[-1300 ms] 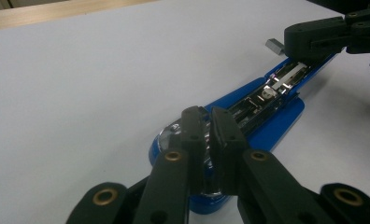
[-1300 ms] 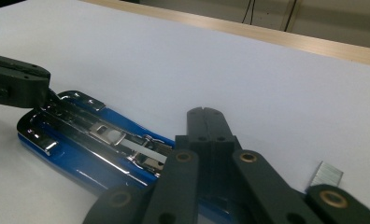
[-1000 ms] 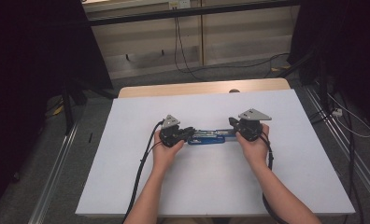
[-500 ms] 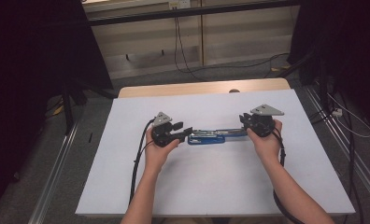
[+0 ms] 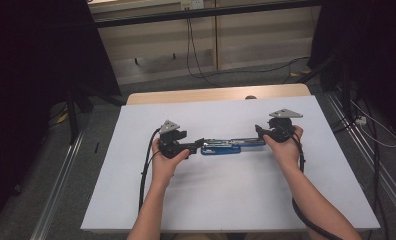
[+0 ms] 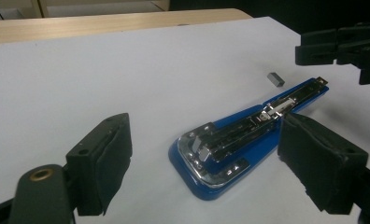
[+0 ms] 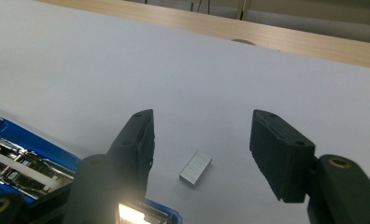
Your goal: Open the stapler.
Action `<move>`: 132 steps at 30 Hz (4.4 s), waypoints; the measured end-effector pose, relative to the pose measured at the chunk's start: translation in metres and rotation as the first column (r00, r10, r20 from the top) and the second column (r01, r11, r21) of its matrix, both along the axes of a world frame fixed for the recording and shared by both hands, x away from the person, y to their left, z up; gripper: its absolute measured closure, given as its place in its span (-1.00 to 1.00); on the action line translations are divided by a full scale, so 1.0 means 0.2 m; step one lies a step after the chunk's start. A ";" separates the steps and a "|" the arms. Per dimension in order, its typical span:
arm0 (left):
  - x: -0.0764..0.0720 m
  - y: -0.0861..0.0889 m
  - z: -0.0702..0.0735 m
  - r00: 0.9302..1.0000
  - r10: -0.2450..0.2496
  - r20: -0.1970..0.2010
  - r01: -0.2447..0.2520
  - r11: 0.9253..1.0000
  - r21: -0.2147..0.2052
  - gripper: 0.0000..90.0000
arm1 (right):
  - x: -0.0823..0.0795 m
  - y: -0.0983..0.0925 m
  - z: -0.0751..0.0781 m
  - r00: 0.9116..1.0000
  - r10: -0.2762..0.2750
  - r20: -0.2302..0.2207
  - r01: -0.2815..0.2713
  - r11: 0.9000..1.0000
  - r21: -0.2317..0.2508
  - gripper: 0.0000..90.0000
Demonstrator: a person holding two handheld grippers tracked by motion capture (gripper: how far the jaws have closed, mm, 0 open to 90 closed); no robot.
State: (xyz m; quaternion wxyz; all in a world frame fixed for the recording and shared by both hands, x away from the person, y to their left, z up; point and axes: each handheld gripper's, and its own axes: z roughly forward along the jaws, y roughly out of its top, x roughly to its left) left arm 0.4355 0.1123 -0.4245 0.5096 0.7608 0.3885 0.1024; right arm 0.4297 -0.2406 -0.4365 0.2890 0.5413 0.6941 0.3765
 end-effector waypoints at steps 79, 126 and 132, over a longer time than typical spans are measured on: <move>0.00 0.02 0.00 0.999 0.010 0.036 -0.012 0.998 0.062 -0.72 | 0.13 -0.03 -0.09 0.967 0.020 -0.255 -0.036 0.998 -0.059 0.76; -0.06 0.11 0.07 0.999 0.015 0.036 -0.017 0.998 0.058 -0.84 | -0.03 -0.14 0.13 0.969 0.190 -0.158 -0.197 0.980 -0.025 0.77; -0.09 0.15 0.08 0.999 0.019 0.033 -0.021 0.998 0.065 -0.86 | -0.03 -0.08 0.18 0.959 0.240 -0.152 -0.245 0.969 -0.017 0.77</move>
